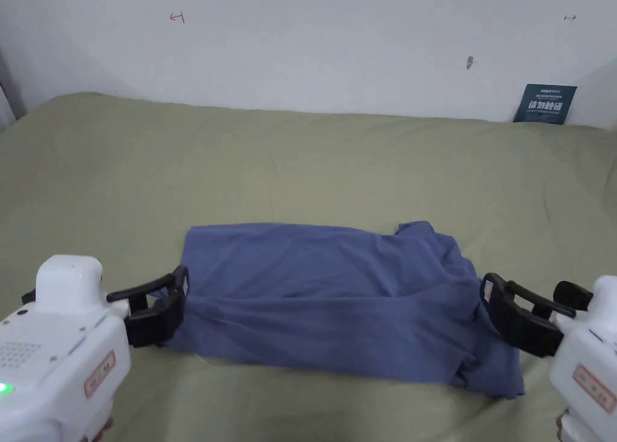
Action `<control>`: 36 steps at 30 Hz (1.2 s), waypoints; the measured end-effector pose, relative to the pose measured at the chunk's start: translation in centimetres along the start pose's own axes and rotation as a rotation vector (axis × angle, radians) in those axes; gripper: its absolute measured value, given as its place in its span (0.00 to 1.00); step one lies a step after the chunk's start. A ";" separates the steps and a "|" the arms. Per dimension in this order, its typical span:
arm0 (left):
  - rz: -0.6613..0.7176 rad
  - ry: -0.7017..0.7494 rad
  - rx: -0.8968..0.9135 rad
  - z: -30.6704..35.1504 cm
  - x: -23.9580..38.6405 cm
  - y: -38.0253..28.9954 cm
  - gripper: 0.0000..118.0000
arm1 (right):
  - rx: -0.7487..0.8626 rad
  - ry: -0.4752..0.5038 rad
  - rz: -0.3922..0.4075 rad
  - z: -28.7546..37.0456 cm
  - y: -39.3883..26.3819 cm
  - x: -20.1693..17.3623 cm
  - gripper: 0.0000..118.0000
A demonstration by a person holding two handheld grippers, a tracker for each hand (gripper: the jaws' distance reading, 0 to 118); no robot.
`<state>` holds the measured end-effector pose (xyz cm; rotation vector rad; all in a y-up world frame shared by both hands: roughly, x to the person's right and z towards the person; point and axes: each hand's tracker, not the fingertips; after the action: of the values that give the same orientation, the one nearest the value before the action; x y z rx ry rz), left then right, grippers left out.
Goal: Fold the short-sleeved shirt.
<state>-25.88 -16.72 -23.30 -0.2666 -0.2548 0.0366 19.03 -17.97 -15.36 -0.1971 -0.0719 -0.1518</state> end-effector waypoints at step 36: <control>-0.154 0.056 -0.669 -19.2 -5.5 -12.0 0.70 | -0.246 -0.111 0.087 0.4 -7.0 0.3 0.06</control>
<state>-26.26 -33.63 -39.37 -0.9103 -0.2248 -0.2122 18.23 -24.69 -13.66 -0.4533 -0.1552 -0.0627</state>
